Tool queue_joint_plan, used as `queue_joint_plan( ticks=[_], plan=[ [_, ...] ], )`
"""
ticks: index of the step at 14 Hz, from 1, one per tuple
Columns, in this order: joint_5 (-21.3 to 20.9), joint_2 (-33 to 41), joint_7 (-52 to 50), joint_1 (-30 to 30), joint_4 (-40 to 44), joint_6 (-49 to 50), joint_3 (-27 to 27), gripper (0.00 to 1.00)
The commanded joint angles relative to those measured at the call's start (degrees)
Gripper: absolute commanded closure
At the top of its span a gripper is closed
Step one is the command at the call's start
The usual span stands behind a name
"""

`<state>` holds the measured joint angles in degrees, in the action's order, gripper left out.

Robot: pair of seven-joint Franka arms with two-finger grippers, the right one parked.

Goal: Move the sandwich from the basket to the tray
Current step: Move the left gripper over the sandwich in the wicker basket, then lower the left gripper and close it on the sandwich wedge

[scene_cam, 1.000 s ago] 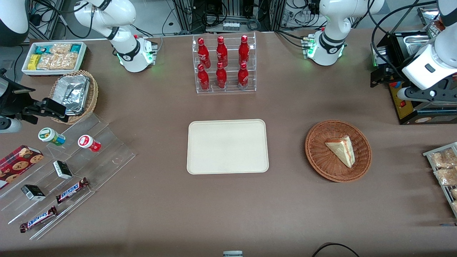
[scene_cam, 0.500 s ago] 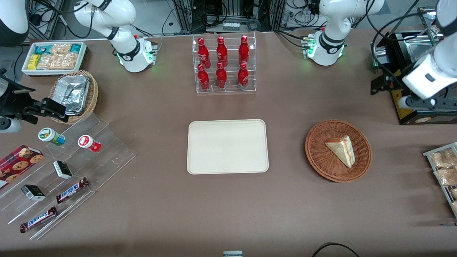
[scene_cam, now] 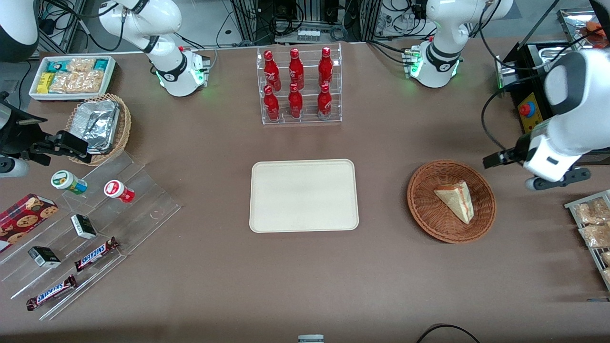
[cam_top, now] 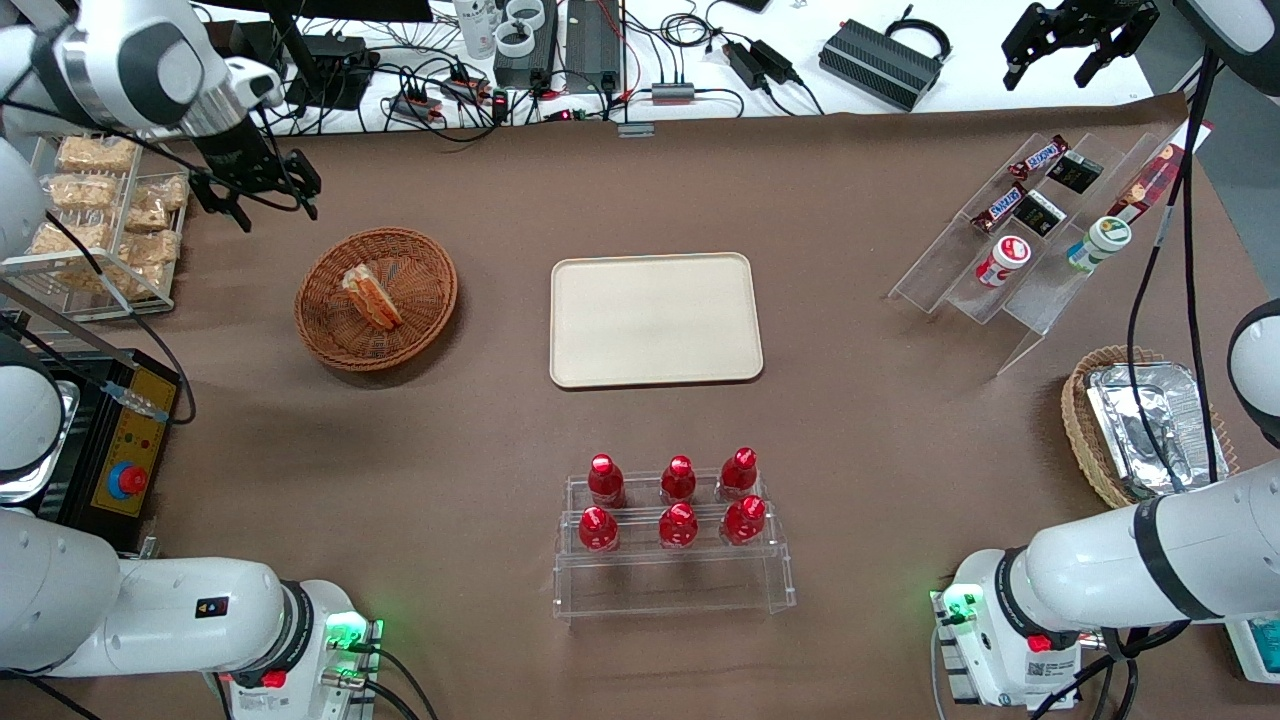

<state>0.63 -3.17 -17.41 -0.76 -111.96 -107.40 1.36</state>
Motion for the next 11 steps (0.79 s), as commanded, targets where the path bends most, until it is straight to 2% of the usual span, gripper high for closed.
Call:
queue_joint_plan(
  ticks=[1, 3, 9, 11],
  plan=[
    [-0.4, 2.6, -7.8, 0.0, -8.9, -9.9, 0.2, 0.0],
    [-0.4, 2.3, -13.2, 0.0, -15.0, -21.8, 0.2, 0.0],
    [-0.3, -5.9, -20.6, 1.5, -17.6, -37.3, 0.5, 0.0],
    [-0.3, -7.3, -20.7, 1.6, -17.9, -39.1, 0.5, 0.0]
  ],
)
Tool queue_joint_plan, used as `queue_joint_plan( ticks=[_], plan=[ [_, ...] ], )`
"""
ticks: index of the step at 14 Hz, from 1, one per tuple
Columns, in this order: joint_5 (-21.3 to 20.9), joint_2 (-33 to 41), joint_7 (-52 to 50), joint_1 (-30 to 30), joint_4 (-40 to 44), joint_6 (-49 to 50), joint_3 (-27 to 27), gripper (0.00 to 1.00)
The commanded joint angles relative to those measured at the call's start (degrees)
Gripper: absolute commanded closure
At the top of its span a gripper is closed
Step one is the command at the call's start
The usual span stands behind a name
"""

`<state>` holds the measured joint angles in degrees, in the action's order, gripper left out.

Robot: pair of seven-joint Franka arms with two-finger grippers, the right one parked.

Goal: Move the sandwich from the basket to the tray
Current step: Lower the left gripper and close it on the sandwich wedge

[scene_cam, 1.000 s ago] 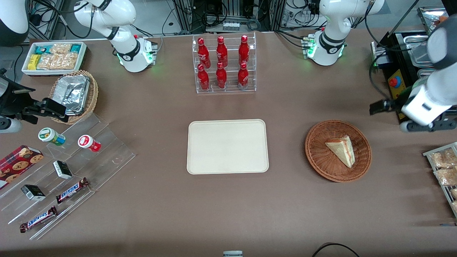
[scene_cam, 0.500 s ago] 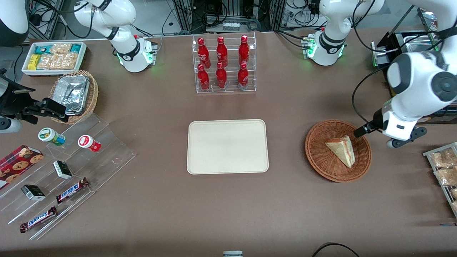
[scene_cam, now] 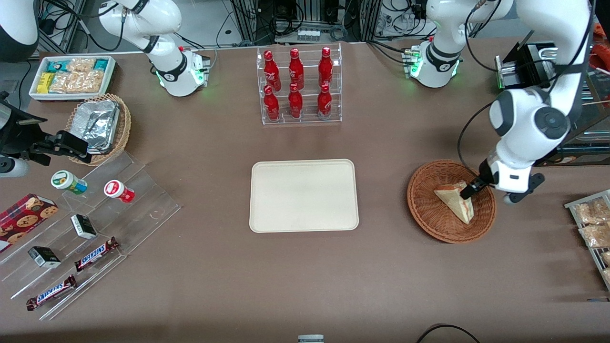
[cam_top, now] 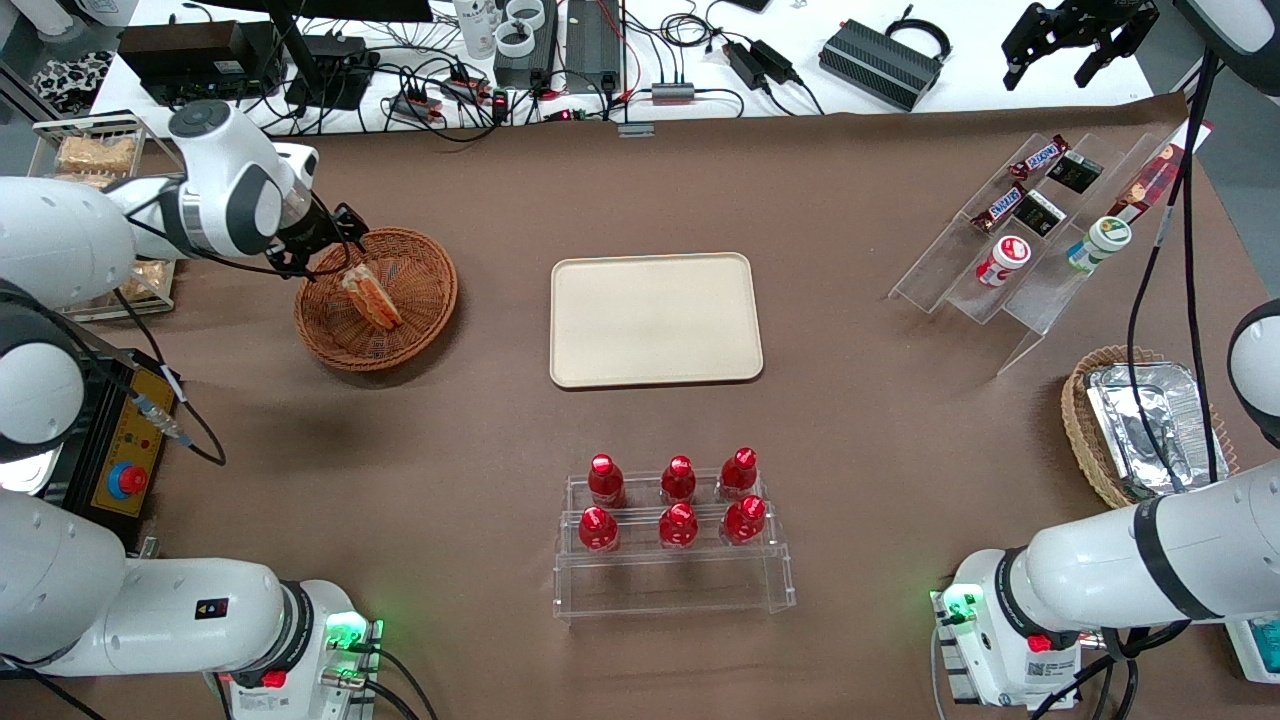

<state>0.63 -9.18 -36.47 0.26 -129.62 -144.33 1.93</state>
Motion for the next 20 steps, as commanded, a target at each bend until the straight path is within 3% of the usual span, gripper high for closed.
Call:
queue_joint_plan(
  ticks=[1, 6, 7, 8, 9, 10, 15, 17, 20],
  plan=[
    [-0.2, -1.9, -1.8, 0.7, -0.2, -2.6, -0.1, 0.0],
    [-0.3, -2.4, -1.8, 0.9, -2.6, -3.1, -0.2, 0.02],
    [-0.3, -2.5, -1.9, 0.9, -2.6, -3.1, -0.1, 0.13],
    [-0.3, -2.7, -2.2, 1.1, -2.6, -3.1, -0.1, 0.38],
    [-0.3, -2.7, -2.3, 1.5, -2.5, -3.1, -0.1, 0.73],
    [-0.3, -2.7, -2.3, 1.6, -2.5, -3.0, -0.1, 1.0],
    [-0.4, 0.0, -2.3, 2.1, -1.8, 0.8, -0.1, 1.0],
    [-0.4, 3.6, -1.6, 2.2, 0.4, 8.5, 0.0, 1.0],
    [-0.5, 6.1, -1.8, 5.0, 10.0, 26.0, 1.3, 1.0]
  ],
)
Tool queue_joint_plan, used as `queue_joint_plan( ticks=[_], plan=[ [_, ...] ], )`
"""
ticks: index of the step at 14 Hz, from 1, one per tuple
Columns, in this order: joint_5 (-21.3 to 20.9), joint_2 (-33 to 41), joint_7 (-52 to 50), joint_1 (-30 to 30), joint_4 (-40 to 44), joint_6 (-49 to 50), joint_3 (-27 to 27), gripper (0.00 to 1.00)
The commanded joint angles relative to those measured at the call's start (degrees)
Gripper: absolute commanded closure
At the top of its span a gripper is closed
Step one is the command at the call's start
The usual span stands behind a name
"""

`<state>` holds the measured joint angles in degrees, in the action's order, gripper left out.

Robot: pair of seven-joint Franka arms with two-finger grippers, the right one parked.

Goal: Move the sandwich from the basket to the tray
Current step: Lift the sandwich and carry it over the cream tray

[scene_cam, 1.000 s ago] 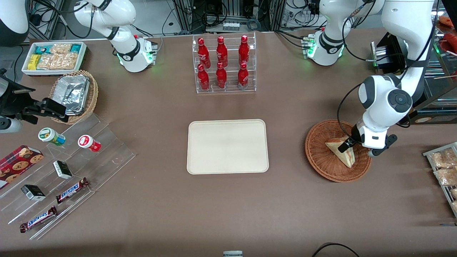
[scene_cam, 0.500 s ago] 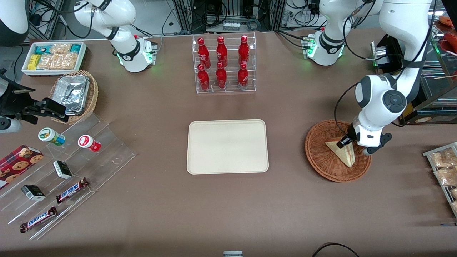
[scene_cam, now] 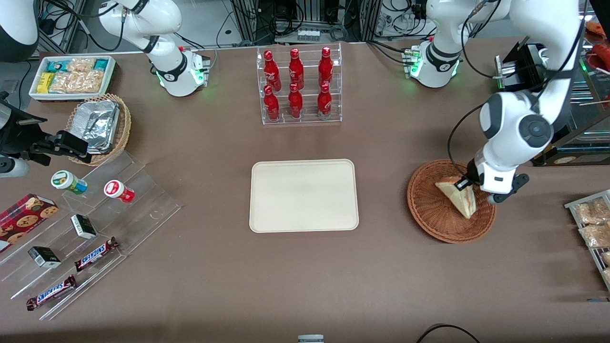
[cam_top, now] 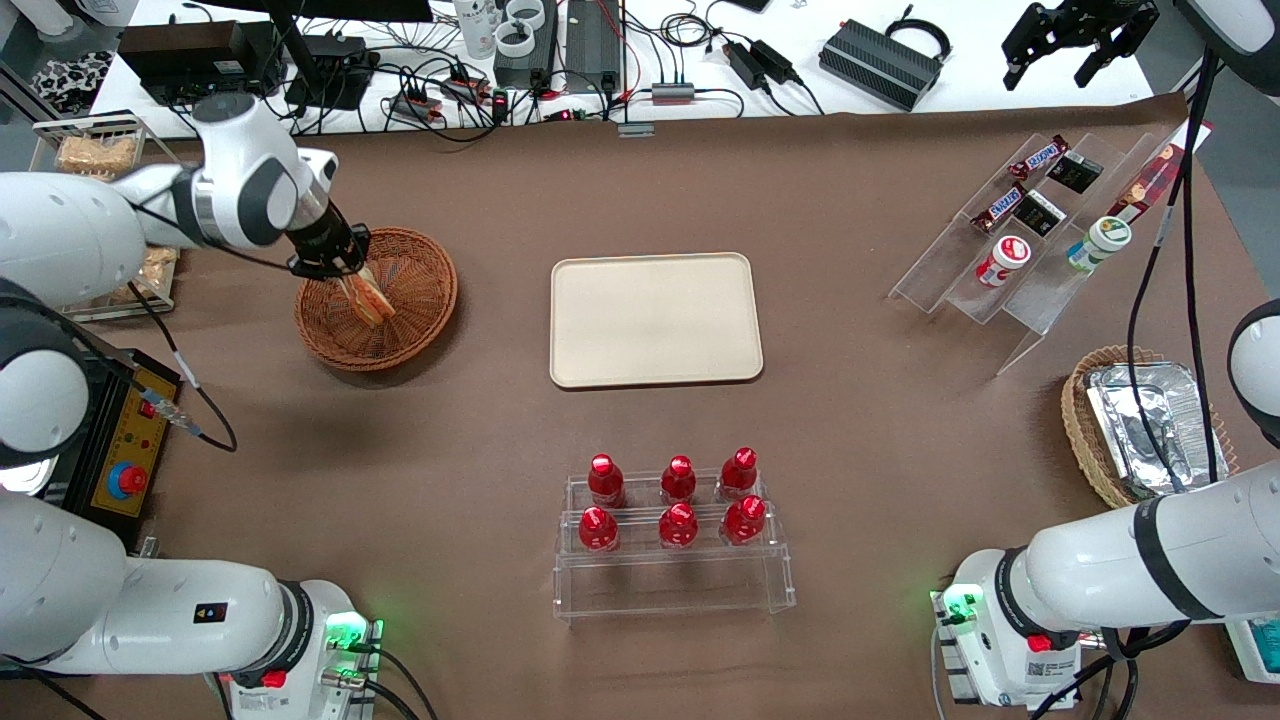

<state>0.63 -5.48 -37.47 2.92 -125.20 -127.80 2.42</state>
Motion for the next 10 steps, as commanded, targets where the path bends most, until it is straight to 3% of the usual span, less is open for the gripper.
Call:
queue_joint_plan(
  ticks=[1, 5, 10],
  plan=[
    [-0.5, 2.1, -1.4, 3.7, 8.6, 13.1, 1.9, 1.0],
    [-0.3, 0.0, -3.1, 7.7, 14.7, 15.7, 7.8, 1.0],
    [-0.7, -14.4, -8.5, 20.0, 29.7, 15.3, 9.9, 1.0]
  ],
)
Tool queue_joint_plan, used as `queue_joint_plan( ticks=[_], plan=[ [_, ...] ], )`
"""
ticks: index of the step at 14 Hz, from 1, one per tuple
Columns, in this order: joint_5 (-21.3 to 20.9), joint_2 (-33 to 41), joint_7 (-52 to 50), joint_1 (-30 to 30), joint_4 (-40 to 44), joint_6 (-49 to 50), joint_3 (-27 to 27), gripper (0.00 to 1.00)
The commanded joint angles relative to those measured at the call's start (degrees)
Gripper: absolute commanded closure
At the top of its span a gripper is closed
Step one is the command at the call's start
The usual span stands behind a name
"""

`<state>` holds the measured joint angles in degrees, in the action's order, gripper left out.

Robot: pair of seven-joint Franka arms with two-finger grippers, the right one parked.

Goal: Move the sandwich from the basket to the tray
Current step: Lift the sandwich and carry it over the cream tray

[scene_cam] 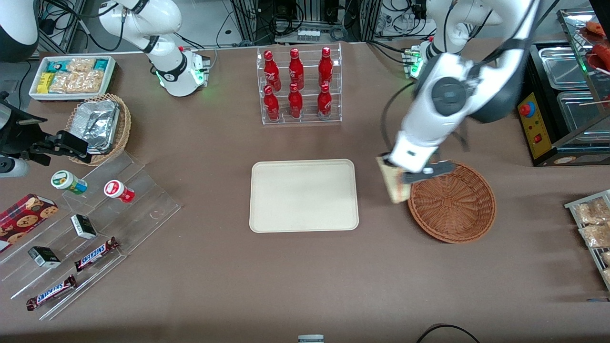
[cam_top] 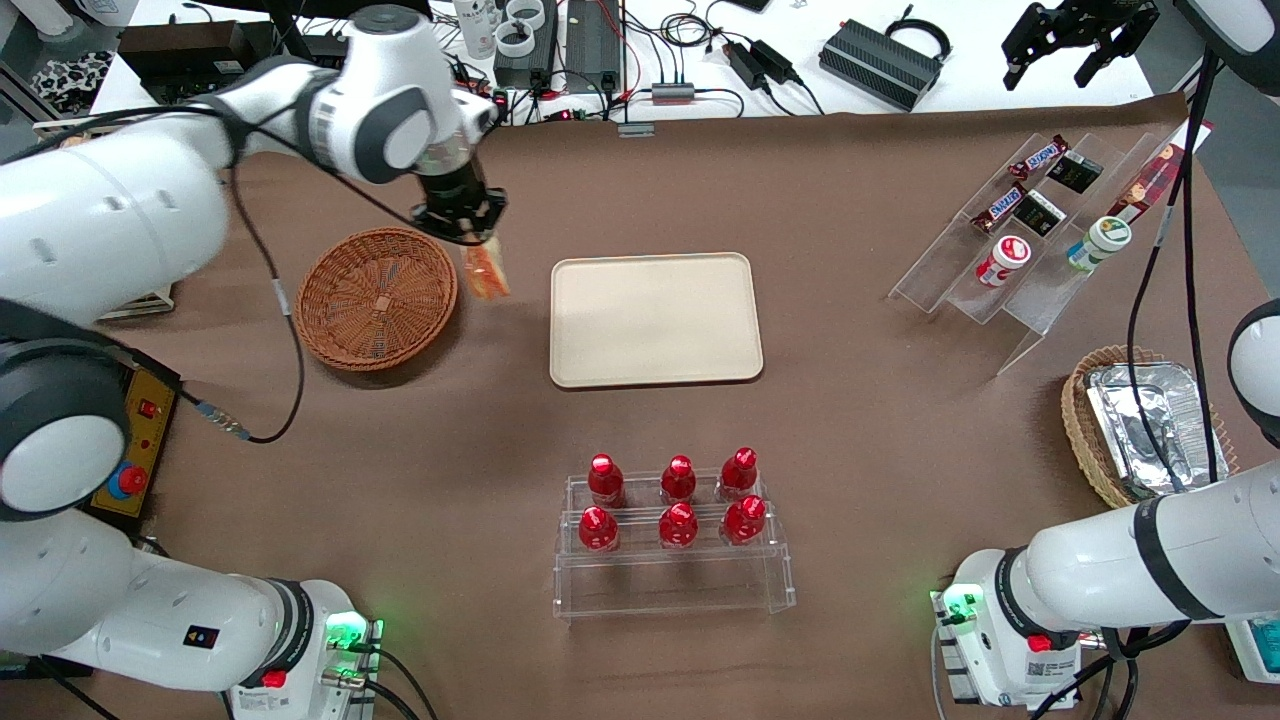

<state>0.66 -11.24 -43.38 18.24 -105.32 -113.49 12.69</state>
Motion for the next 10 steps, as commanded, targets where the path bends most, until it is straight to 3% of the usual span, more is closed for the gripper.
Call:
queue_joint_plan(
  ticks=[1, 3, 5, 10],
  plan=[
    [-0.8, -12.2, -3.6, 7.4, 13.5, 0.9, -0.4, 1.0],
    [-1.1, -19.2, -6.3, 11.5, 21.1, 0.9, -0.5, 1.0],
    [-4.7, -24.5, -7.9, 15.1, 25.6, -0.6, -0.5, 1.0],
    [-6.8, -30.6, -8.0, 18.7, 26.0, -11.9, -0.6, 1.0]
  ],
)
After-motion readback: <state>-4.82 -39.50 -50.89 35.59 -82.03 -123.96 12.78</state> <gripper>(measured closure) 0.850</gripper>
